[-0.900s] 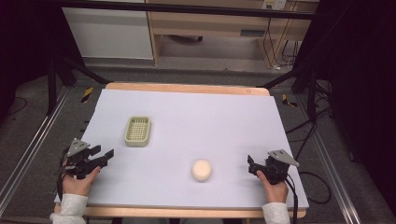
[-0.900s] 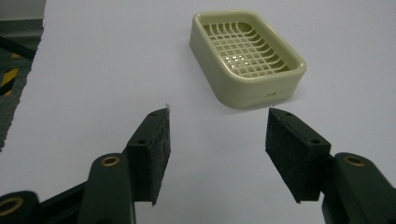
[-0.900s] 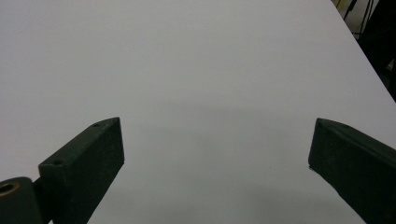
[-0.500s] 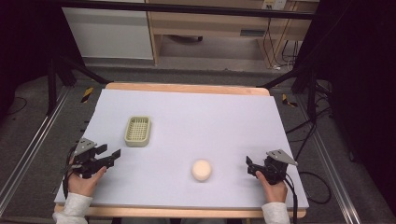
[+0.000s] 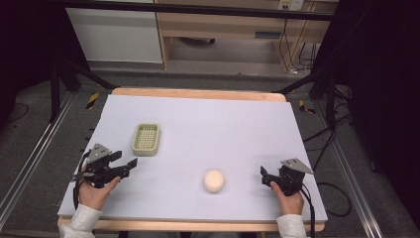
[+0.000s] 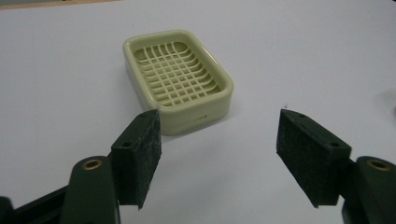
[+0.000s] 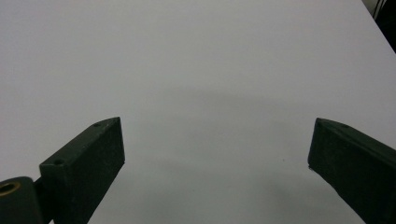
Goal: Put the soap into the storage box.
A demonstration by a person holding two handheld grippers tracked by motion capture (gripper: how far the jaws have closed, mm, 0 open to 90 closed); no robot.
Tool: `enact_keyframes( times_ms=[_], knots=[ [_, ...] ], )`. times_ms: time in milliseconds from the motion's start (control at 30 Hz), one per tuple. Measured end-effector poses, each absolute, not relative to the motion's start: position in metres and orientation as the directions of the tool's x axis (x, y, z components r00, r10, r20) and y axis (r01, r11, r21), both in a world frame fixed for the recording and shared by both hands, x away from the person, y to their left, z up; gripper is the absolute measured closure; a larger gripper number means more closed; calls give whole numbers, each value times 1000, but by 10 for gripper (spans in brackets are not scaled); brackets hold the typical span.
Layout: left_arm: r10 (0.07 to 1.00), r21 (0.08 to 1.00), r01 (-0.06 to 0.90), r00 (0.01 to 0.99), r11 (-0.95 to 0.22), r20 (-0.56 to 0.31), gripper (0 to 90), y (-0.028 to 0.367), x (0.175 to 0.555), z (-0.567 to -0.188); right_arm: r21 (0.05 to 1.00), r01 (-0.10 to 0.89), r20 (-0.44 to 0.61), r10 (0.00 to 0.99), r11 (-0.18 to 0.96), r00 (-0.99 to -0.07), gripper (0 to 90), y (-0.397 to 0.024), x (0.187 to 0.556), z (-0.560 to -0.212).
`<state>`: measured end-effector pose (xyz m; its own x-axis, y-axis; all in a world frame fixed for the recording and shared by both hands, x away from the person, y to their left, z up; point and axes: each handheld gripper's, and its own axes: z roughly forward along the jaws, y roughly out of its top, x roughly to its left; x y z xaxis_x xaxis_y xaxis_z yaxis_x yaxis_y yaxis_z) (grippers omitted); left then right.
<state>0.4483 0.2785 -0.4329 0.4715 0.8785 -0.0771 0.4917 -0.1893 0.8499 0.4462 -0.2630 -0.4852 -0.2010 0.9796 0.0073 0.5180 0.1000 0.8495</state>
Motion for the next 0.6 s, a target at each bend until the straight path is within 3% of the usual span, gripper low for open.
enact_keyframes(
  times_ms=[600],
  knots=[
    [818,847,452,574,-279,-37,279,237,455,-420,858,506,16,979,90,-201,42,-258,446,-483]
  ],
)
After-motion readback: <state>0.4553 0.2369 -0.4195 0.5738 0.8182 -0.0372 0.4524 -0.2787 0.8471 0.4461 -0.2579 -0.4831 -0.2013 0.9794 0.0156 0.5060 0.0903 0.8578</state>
